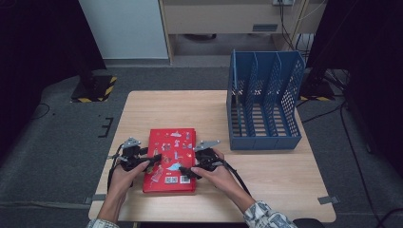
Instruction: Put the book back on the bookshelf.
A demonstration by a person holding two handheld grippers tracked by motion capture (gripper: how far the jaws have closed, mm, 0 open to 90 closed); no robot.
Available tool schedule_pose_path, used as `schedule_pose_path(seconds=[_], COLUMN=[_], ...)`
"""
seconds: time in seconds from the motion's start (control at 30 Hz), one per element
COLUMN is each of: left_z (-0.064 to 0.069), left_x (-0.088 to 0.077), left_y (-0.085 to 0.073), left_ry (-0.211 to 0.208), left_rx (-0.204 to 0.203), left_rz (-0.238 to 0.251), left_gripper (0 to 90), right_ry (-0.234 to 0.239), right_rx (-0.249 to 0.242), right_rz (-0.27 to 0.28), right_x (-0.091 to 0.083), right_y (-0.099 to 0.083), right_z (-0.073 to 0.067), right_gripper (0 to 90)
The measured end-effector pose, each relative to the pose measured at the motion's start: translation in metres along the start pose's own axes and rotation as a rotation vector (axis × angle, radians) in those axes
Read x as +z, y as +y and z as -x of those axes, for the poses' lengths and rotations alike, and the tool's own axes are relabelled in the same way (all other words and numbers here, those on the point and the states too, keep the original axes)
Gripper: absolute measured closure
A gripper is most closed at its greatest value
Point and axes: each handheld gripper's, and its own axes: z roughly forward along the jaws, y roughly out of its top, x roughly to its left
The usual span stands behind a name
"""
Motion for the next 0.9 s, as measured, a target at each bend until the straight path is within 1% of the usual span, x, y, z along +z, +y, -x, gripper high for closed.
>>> schedule_pose_path(seconds=[0.07,0.17,0.23,0.3,0.33,0.43,0.47,0.5,0.63,0.73,0.8,0.9], left_z=[0.002,0.004,0.005,0.004,0.003,0.001,0.001,0.002,0.007,0.009,0.010,0.010], left_x=[-0.002,-0.004,-0.006,-0.007,-0.007,-0.005,-0.005,-0.004,-0.002,0.001,0.002,0.005], left_y=[0.001,0.004,0.005,0.005,0.005,0.004,0.005,0.005,0.008,0.008,0.008,0.007], left_ry=[0.006,0.015,0.016,0.012,0.009,-0.001,-0.002,-0.003,-0.014,-0.019,-0.018,-0.017], left_rx=[0.006,0.030,0.034,0.032,0.029,0.019,0.023,0.022,0.040,0.043,0.046,0.035], left_rz=[0.007,0.012,0.020,0.021,0.016,0.008,0.009,0.013,0.021,0.006,0.000,-0.012], left_gripper=[26.0,26.7,28.3,30.2,30.6,30.6,30.6,30.6,30.5,30.4,30.4,30.2], right_ry=[0.001,-0.012,-0.023,-0.030,-0.027,-0.030,-0.032,-0.031,-0.031,-0.042,-0.035,-0.022], right_rx=[-0.001,-0.005,-0.013,-0.024,-0.019,-0.029,-0.029,-0.026,0.000,0.007,0.021,0.029], right_rz=[-0.002,0.001,0.008,0.010,0.013,0.017,0.019,0.019,0.023,0.021,0.017,0.010], right_x=[0.000,-0.002,-0.004,-0.005,-0.006,-0.005,-0.005,-0.005,-0.008,-0.010,-0.010,-0.009], right_y=[0.001,0.002,0.003,0.004,0.004,0.003,0.003,0.003,0.003,0.002,0.001,0.001], right_z=[0.001,-0.002,-0.002,-0.002,-0.001,-0.001,0.000,0.001,0.006,0.010,0.012,0.015], right_gripper=[1.7,2.2,5.1,6.6,7.0,6.8,6.7,6.2,5.4,5.4,4.9,3.1])
